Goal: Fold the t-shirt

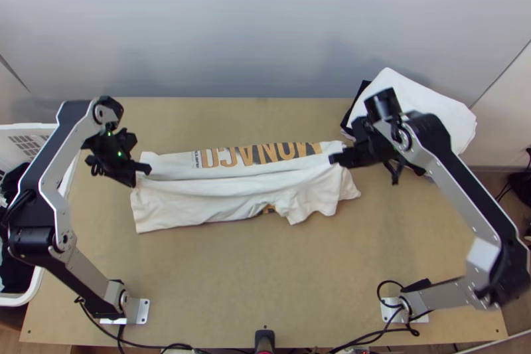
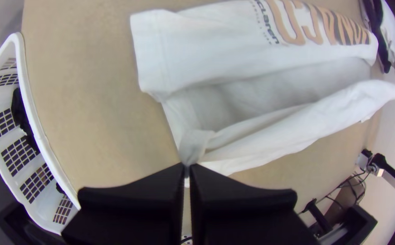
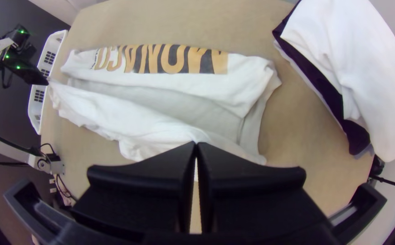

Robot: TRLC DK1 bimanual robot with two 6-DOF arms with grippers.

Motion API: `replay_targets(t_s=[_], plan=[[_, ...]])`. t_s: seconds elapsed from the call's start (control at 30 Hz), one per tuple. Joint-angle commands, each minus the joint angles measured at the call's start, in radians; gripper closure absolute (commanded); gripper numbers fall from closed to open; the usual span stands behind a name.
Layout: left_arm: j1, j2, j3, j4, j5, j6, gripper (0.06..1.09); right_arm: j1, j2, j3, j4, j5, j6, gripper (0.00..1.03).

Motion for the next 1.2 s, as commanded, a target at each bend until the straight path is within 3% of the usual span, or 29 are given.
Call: replay_targets(t_s=[0.0,0.33,0.67,0.93,0.97,1.07,1.13,1.17], plan=[[0.003,0.083,0.181,-0.031,-0.004,-0.017,1.05,-0.022,0.16,0.132,0.026,0.0,0.002,1.0],[-0.004,0.199,0.325,-0.038,-0.014,-0.069,1.05,-0.065,0.332,0.289,0.068,0.009,0.024,1.0],[-0.017,0.296,0.445,-0.044,-0.035,-0.09,1.05,-0.05,0.438,0.419,0.074,0.086,0.027,1.0],[-0.007,0.366,0.488,-0.038,-0.033,-0.113,1.05,-0.035,0.459,0.431,0.097,0.09,0.053,1.0],[-0.005,0.377,0.503,-0.036,-0.035,-0.125,1.05,-0.035,0.459,0.431,0.106,0.092,0.062,0.97],[0.003,0.392,0.534,-0.015,-0.029,-0.124,1.04,-0.038,0.459,0.434,0.131,0.1,0.113,0.64],[0.01,0.392,0.548,0.039,-0.023,-0.132,1.04,-0.041,0.459,0.436,0.14,0.112,0.139,0.62],[0.015,0.392,0.563,0.061,-0.023,-0.142,1.0,-0.038,0.455,0.434,0.142,0.132,0.14,0.56]])
